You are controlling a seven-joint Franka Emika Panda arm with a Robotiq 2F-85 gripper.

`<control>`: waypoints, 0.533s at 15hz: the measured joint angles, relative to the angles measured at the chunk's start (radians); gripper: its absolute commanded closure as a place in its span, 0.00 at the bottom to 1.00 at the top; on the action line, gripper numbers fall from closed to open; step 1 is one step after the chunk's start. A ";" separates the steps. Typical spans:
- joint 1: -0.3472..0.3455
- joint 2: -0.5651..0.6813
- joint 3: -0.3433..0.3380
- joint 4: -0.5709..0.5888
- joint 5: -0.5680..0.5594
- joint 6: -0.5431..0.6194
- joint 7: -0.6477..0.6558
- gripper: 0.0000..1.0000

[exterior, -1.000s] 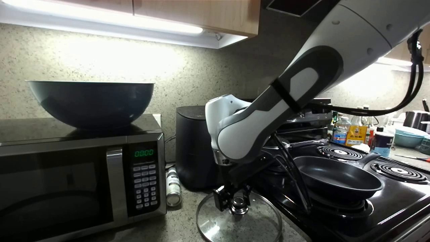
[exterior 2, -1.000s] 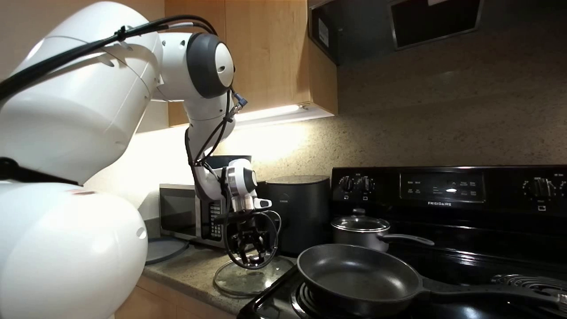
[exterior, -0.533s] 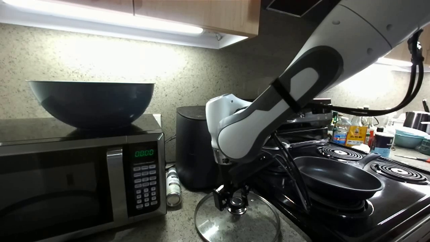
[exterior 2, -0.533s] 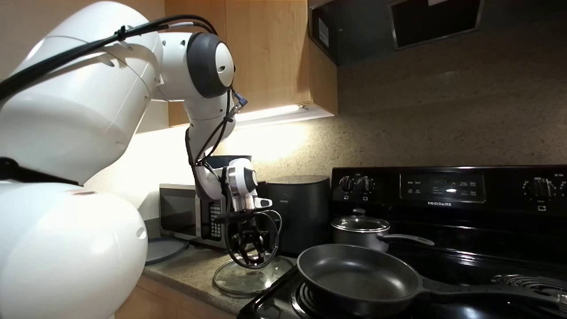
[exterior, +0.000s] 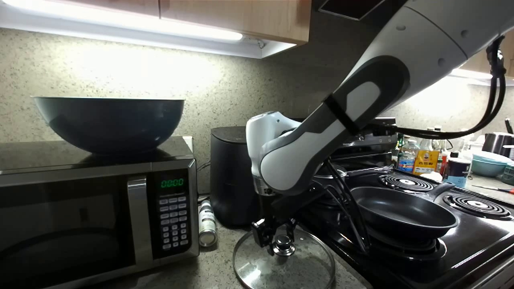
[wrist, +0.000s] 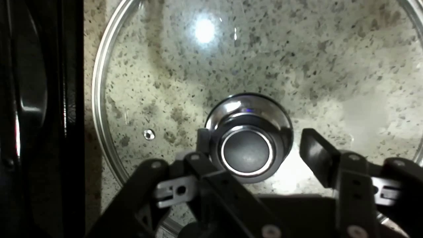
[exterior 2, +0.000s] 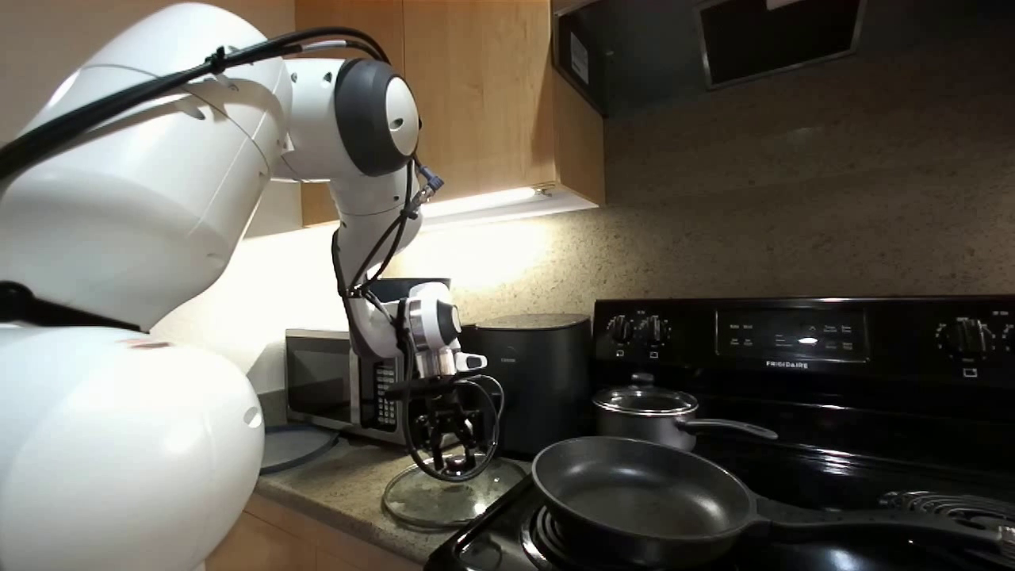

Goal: Place the glass lid on the black pan on the stove

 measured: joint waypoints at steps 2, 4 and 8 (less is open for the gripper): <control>-0.001 -0.003 -0.001 0.001 0.001 0.002 0.000 0.62; -0.001 -0.003 -0.001 0.001 0.001 0.005 -0.001 0.62; -0.002 -0.003 -0.001 0.001 0.001 0.007 -0.002 0.62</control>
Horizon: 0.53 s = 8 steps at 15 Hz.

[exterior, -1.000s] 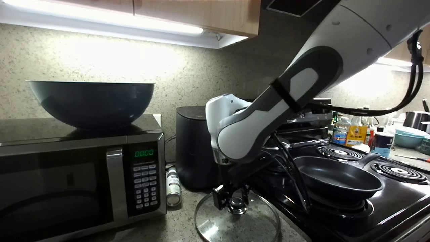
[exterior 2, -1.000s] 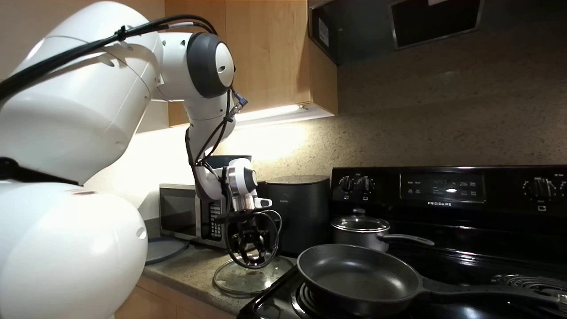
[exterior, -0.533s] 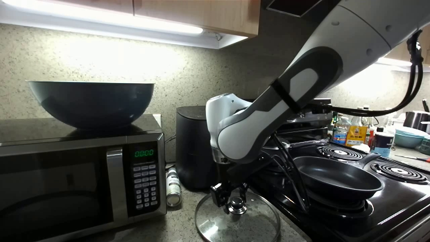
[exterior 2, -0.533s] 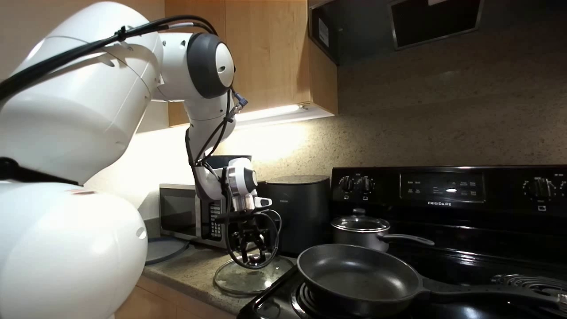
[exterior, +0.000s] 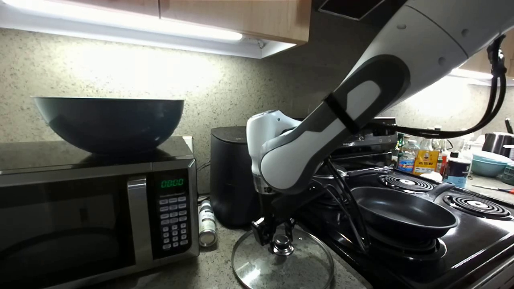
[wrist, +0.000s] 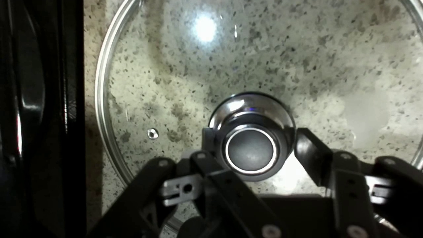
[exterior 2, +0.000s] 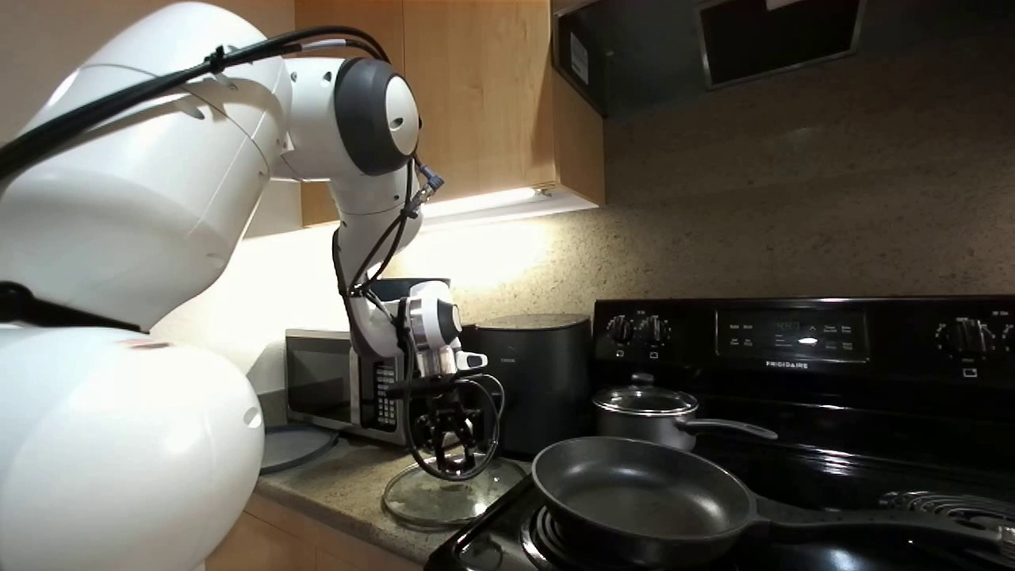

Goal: Place the glass lid on the black pan on the stove

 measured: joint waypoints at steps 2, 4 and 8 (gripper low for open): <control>0.000 0.000 0.000 0.000 0.000 0.000 0.000 0.62; 0.000 0.000 0.000 0.000 0.000 0.000 0.000 0.62; -0.007 0.000 0.005 0.000 0.019 0.004 -0.042 0.62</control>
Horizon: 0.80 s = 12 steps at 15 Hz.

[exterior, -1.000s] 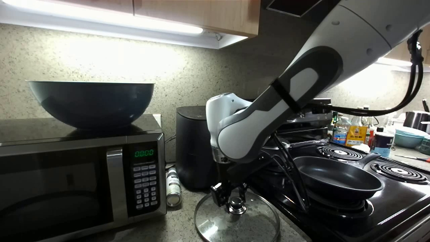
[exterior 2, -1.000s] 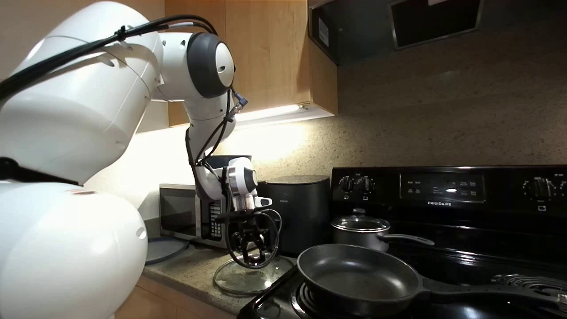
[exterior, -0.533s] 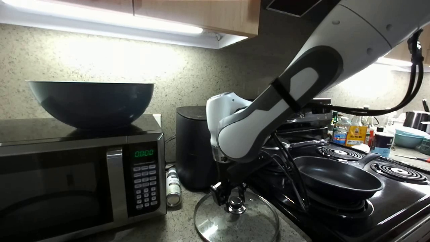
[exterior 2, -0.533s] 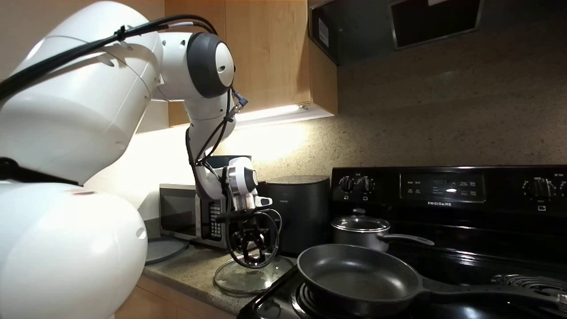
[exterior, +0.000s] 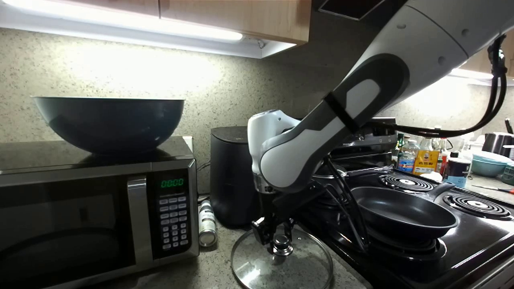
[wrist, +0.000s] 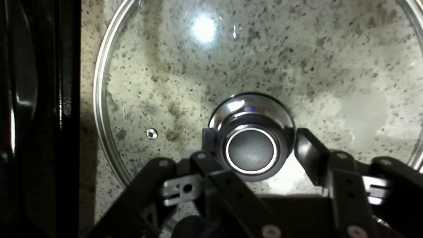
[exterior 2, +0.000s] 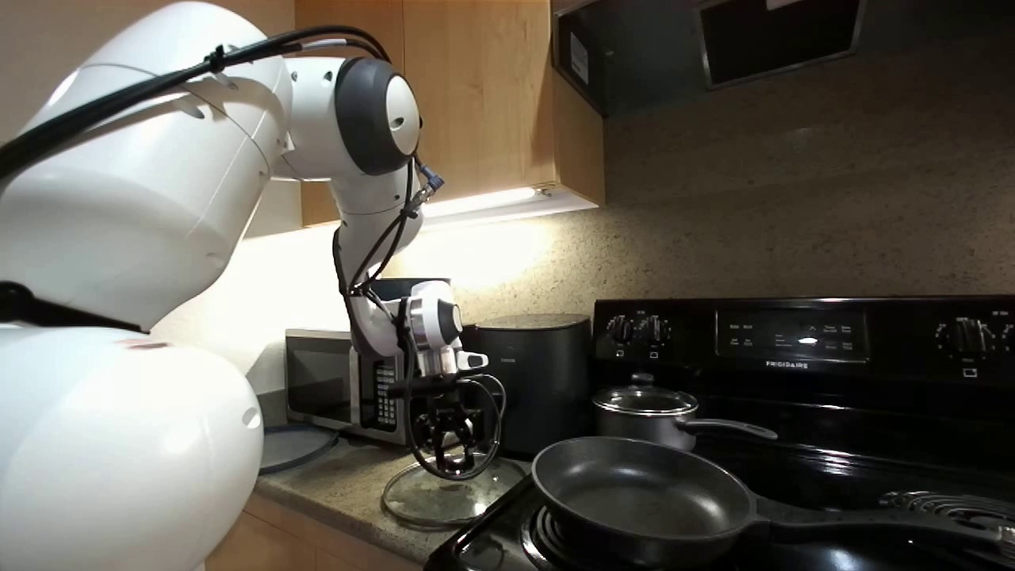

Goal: Place the glass lid on the black pan on the stove

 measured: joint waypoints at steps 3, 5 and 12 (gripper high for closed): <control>-0.022 0.001 0.016 0.000 0.051 0.002 -0.090 0.62; -0.027 0.001 0.019 -0.001 0.068 0.002 -0.120 0.62; -0.028 -0.001 0.021 -0.002 0.089 0.002 -0.137 0.62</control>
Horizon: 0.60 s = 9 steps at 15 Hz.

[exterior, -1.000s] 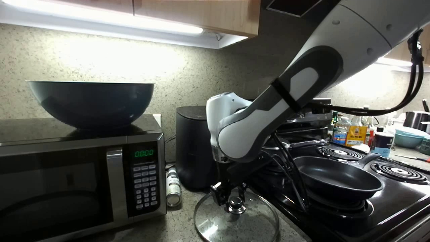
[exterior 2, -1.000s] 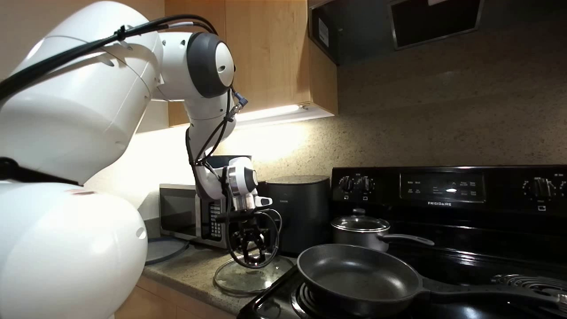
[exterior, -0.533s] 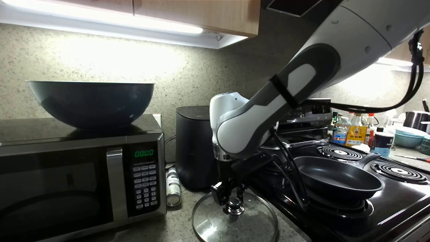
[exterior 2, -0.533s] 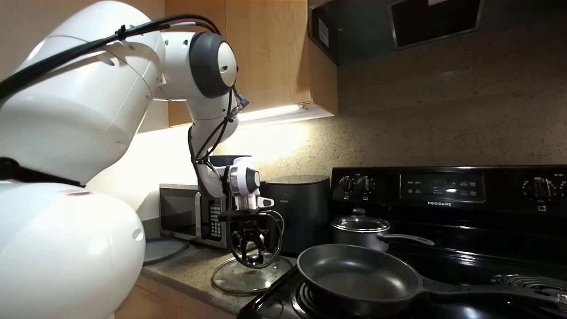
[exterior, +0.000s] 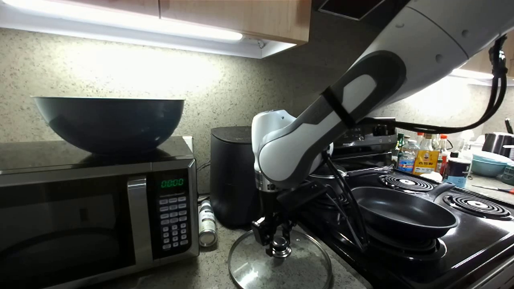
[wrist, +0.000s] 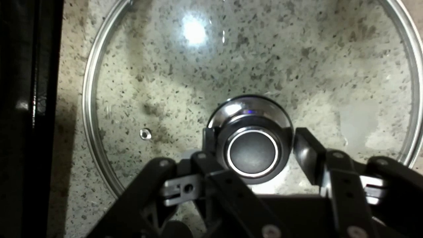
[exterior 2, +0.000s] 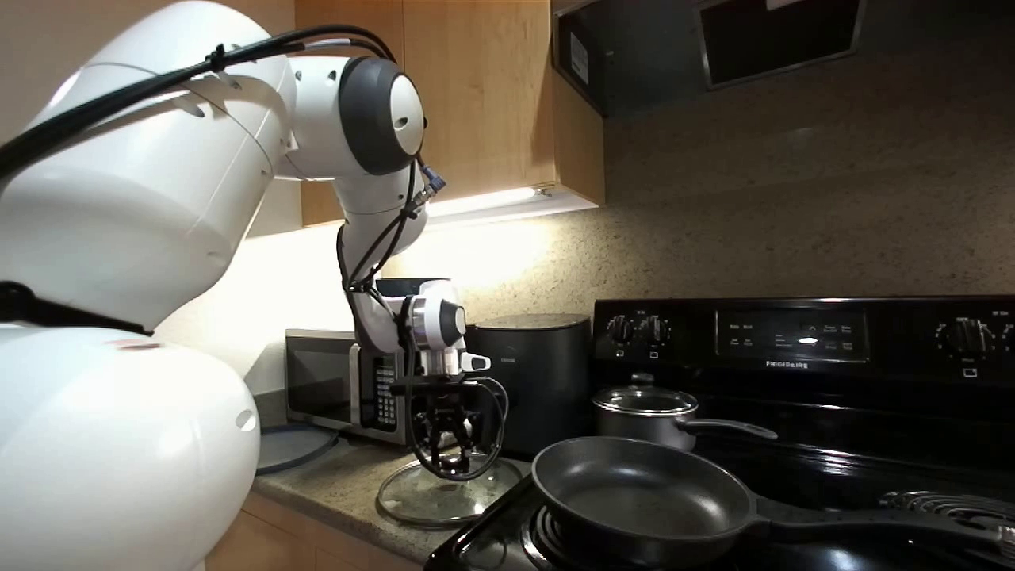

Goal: Place the glass lid on the black pan on the stove

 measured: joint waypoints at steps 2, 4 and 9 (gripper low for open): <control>0.000 -0.008 0.004 -0.008 0.002 0.003 0.000 0.62; 0.001 -0.027 0.006 -0.027 0.002 0.018 0.000 0.62; 0.002 -0.062 0.010 -0.062 0.002 0.031 0.000 0.11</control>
